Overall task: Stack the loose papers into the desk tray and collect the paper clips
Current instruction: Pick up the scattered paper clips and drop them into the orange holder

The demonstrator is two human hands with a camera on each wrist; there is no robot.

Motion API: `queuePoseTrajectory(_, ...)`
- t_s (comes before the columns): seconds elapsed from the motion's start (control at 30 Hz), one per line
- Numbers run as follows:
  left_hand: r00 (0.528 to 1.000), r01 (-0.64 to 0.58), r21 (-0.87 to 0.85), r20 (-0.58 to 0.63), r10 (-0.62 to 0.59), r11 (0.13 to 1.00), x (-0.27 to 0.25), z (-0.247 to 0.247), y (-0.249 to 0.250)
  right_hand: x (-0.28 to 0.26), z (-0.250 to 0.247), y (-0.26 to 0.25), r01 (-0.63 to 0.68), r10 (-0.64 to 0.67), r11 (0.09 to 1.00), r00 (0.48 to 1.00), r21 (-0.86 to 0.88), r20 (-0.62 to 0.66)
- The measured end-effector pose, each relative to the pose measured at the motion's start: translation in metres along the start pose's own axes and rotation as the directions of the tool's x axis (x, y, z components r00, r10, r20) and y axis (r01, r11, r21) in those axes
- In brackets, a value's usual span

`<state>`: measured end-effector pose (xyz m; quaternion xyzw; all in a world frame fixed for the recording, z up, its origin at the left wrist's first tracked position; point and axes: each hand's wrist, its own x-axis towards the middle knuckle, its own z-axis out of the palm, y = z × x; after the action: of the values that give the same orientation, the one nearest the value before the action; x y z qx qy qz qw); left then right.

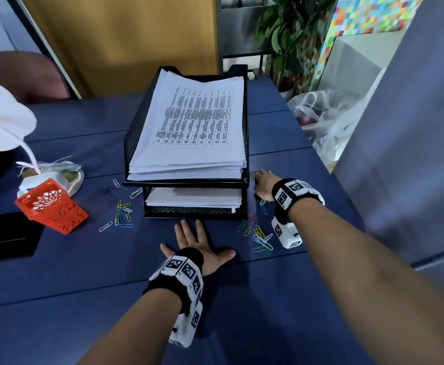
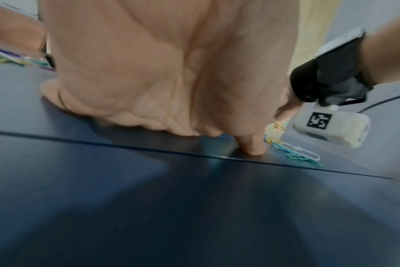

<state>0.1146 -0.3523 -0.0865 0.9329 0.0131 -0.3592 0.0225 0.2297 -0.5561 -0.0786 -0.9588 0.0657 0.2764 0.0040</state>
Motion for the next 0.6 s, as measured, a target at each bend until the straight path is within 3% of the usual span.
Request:
queuePoseTrajectory(0.2,1.000,-0.009,-0.004,-0.011,0.009,1.000,-0.006,-0.002,0.000,-0.045,-0.003,-0.008,-0.025,0.024,0.999,0.999,0.036,0.038)
queuePoseTrajectory(0.4,1.000,-0.016,-0.005,-0.010,0.016,1.000,-0.005,0.001,0.000,-0.032,-0.024,-0.010,-0.076,0.081,0.992,0.996,0.101,-0.044)
queuePoseTrajectory(0.6,1.000,-0.005,-0.005,-0.008,0.005,1.000,0.000,0.002,0.001,-0.020,-0.030,-0.013,0.028,-0.028,1.000,1.000,0.011,0.002)
